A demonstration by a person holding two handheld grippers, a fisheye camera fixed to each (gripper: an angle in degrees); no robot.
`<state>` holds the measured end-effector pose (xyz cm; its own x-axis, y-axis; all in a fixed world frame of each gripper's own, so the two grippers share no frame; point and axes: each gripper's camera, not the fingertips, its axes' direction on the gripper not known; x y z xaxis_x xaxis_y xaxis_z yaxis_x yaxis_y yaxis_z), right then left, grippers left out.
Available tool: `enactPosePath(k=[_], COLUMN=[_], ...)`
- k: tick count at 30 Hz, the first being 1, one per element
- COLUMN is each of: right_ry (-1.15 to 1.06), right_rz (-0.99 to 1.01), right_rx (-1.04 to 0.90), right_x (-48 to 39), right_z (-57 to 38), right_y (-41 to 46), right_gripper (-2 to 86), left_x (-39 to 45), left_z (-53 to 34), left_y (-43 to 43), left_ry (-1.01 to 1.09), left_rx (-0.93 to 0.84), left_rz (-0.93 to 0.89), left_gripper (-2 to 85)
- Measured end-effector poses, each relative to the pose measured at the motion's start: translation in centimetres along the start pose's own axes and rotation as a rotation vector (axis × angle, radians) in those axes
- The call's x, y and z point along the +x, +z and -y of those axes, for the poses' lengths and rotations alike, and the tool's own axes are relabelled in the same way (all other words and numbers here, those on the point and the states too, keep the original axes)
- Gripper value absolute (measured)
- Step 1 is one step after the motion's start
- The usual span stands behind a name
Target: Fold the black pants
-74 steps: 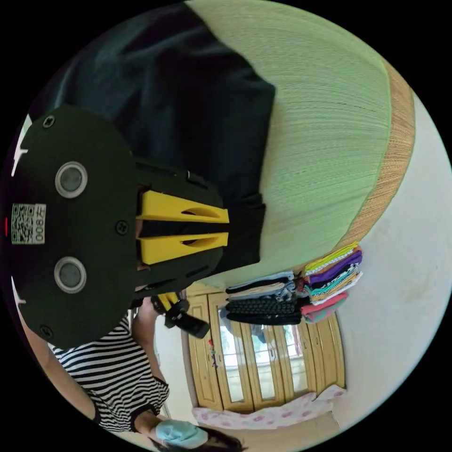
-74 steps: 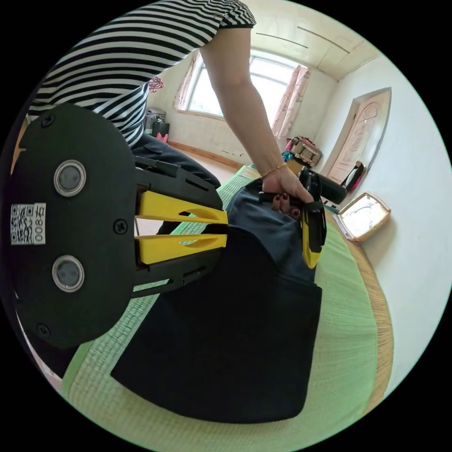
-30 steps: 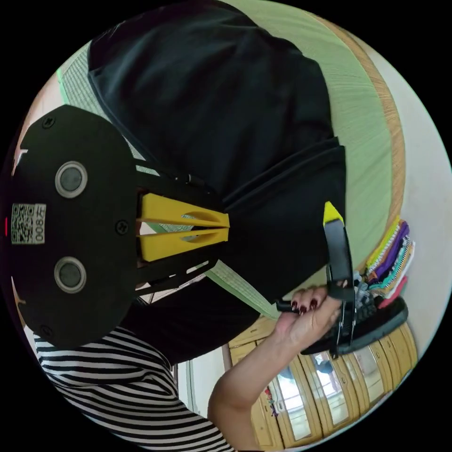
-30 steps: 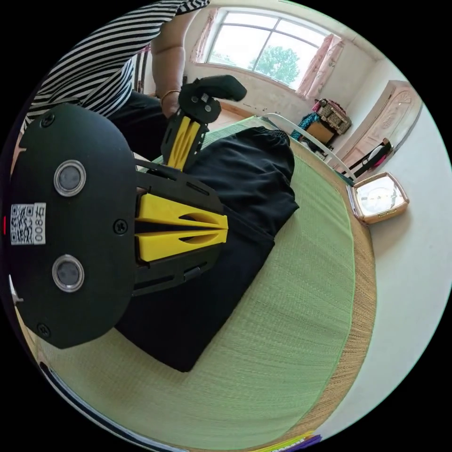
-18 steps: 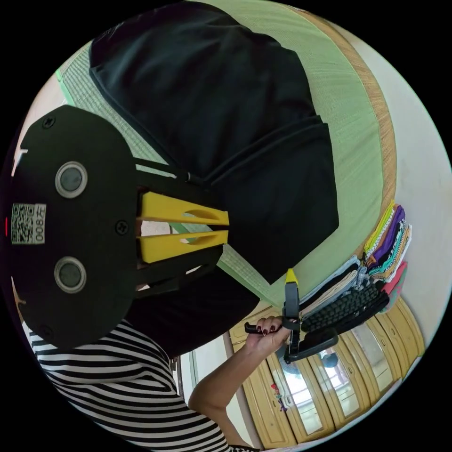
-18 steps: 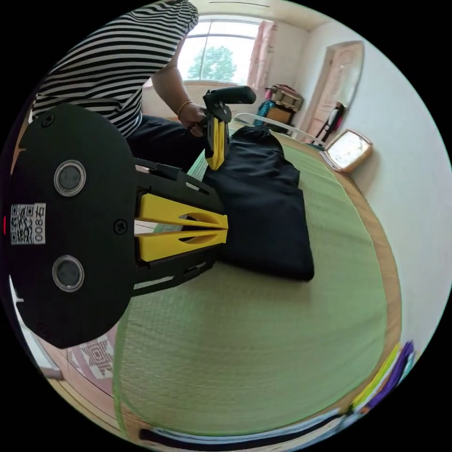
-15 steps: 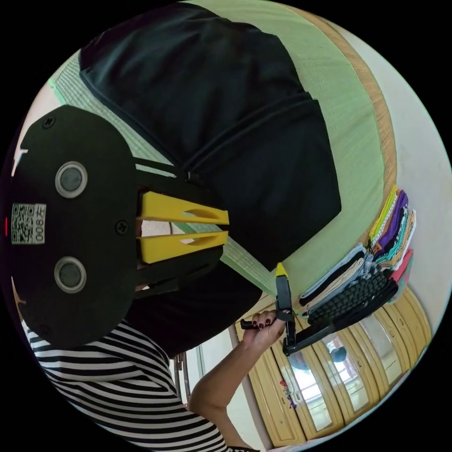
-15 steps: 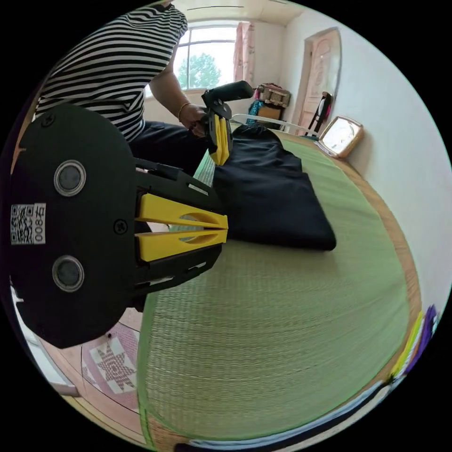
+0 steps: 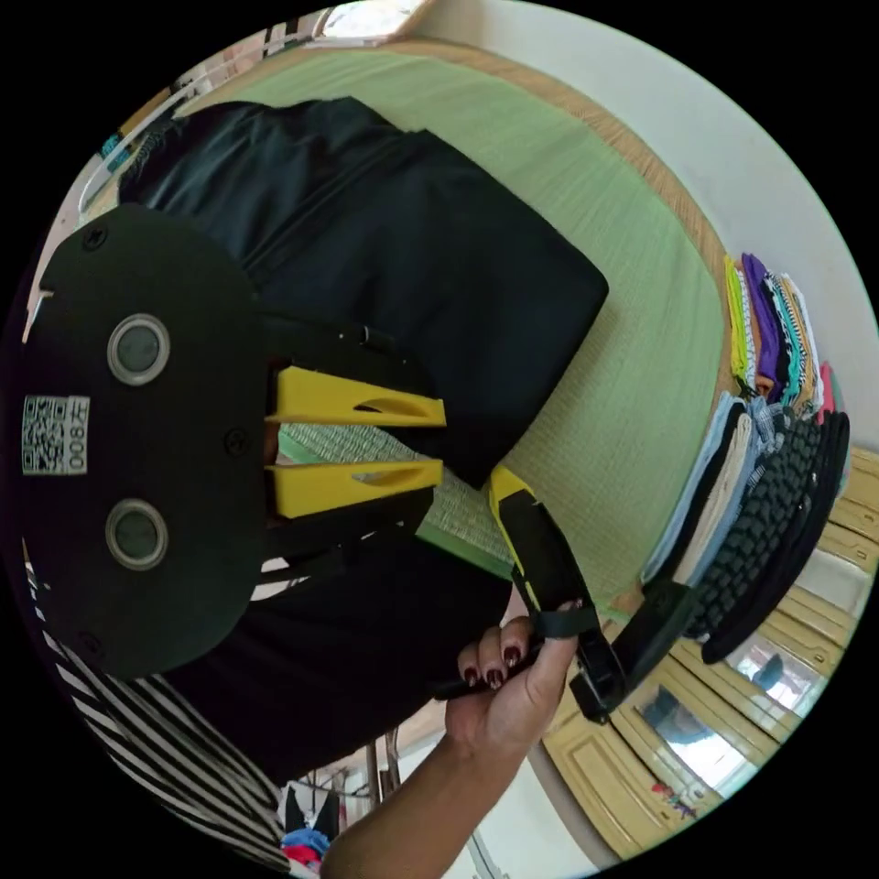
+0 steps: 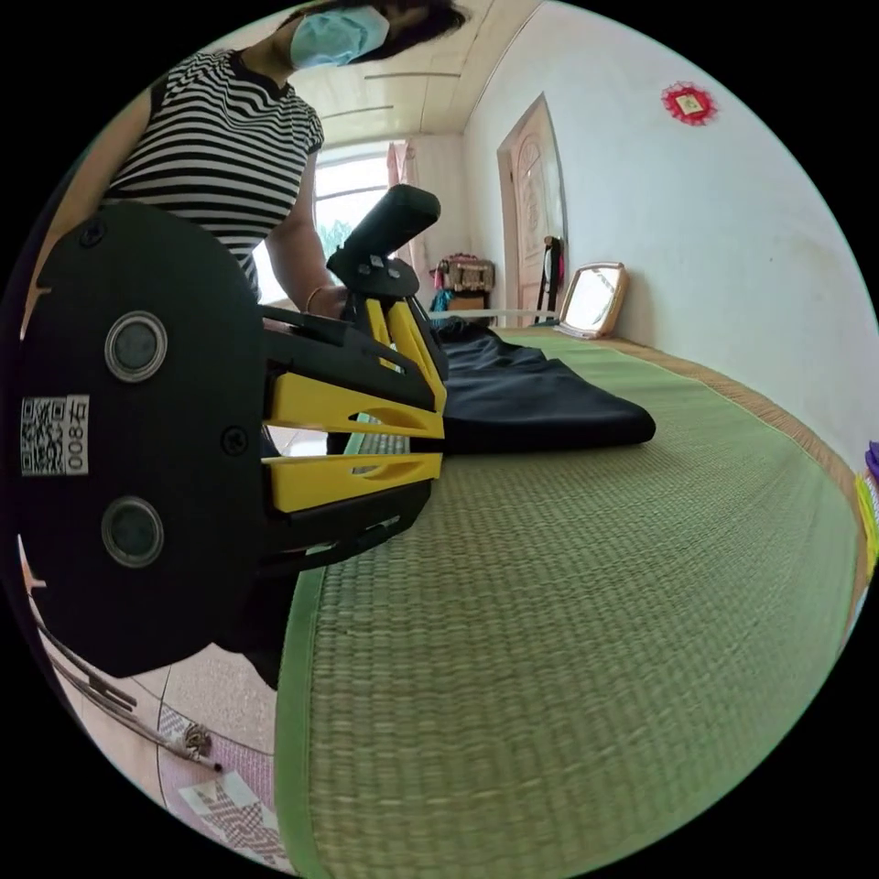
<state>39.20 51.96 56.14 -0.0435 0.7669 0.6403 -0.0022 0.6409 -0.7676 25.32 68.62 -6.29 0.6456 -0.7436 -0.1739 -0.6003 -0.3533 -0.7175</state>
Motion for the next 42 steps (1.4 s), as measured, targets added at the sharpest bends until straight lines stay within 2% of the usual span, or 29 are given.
enactPosePath(k=[8,12,15,18,23,32,42], right_ry=[-0.016,-0.007,-0.016,-0.027,-0.052,-0.058,0.016], right_rz=[0.041,0.091,0.092,0.090,0.099,0.019,0.033], right_rx=[-0.035,-0.029,-0.037,-0.050,-0.050,0.063,-0.026], right_x=[-1.0,-1.1,-1.6,-2.1,-2.7,-2.8,0.1], right_z=[0.8,0.9,1.2,1.6,2.2,9.0,14.0], right_y=[-3.1,-4.3,-4.9,-5.1,-5.7,-7.3,-1.7], right_gripper=[2.2,1.9,1.6,1.5,2.3,7.5,5.3], left_x=[2.0,3.8,5.1,5.9,5.9,6.7,9.0], left_z=[-0.3,-0.2,0.5,1.0,0.6,-0.6,-2.2], left_y=[0.6,0.2,0.5,0.8,-0.4,-5.9,-12.7], left_ry=[-0.072,-0.058,-0.065,-0.102,-0.141,-0.131,-0.022], left_rx=[0.046,0.098,0.089,0.055,0.076,0.158,0.159], left_rz=[-0.105,-0.184,-0.166,-0.083,-0.142,-0.203,-0.189], left_gripper=[3.6,8.6,10.7,7.8,3.1,1.8,1.6])
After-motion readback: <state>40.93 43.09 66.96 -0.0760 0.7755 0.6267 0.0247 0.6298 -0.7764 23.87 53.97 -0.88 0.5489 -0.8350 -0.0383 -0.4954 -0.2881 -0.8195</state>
